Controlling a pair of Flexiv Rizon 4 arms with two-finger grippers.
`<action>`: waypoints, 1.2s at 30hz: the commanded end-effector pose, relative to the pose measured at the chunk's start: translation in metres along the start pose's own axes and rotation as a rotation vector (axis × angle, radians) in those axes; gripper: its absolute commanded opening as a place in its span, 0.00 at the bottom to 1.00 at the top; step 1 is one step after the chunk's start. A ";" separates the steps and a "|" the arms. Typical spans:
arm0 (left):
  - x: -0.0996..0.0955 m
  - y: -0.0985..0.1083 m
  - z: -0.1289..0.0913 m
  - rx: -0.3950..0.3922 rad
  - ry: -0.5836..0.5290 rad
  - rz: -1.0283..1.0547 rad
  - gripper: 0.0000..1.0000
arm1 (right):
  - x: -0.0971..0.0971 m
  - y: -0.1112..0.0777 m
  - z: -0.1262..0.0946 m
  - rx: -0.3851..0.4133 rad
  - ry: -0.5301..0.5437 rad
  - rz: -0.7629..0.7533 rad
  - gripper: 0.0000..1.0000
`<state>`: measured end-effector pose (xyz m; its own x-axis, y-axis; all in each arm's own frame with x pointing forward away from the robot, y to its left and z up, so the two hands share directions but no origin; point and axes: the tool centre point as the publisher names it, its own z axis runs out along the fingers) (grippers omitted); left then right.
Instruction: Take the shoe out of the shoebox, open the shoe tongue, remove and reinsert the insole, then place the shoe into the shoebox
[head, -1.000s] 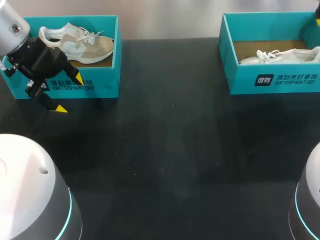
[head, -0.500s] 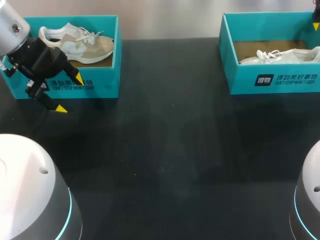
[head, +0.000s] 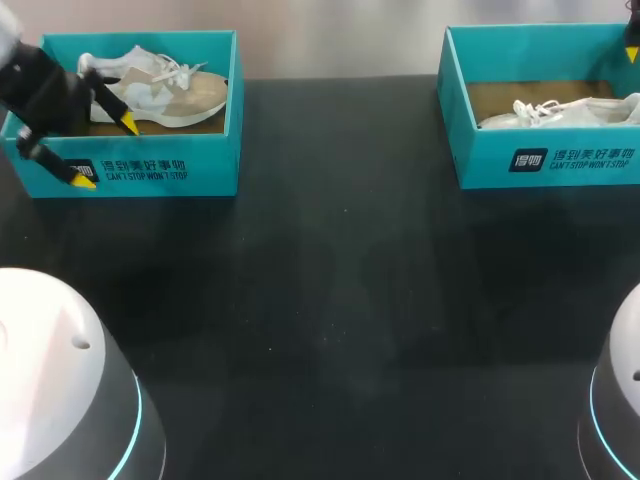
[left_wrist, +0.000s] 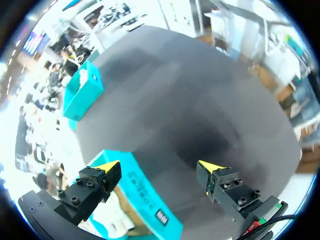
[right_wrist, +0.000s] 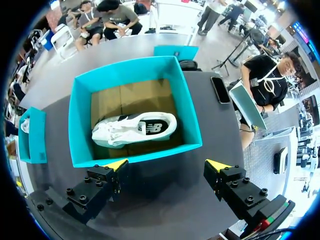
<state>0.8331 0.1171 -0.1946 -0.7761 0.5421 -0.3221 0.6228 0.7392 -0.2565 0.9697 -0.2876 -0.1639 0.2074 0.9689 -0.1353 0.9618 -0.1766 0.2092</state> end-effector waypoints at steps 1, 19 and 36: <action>-0.023 0.045 -0.005 -0.088 0.112 0.288 1.00 | 0.000 -0.001 0.000 -0.001 0.000 0.001 1.00; -0.044 0.081 -0.018 -0.217 0.103 0.371 1.00 | 0.000 -0.001 0.000 -0.001 0.000 0.001 1.00; -0.104 0.218 -0.038 -0.012 0.252 0.909 1.00 | 0.000 -0.001 0.000 -0.001 0.000 0.001 1.00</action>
<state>0.9956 0.2282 -0.1906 -0.0967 0.9757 -0.1966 0.9795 0.1284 0.1555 0.9697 -0.2875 -0.1639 0.2073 0.9691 -0.1340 0.9618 -0.1769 0.2088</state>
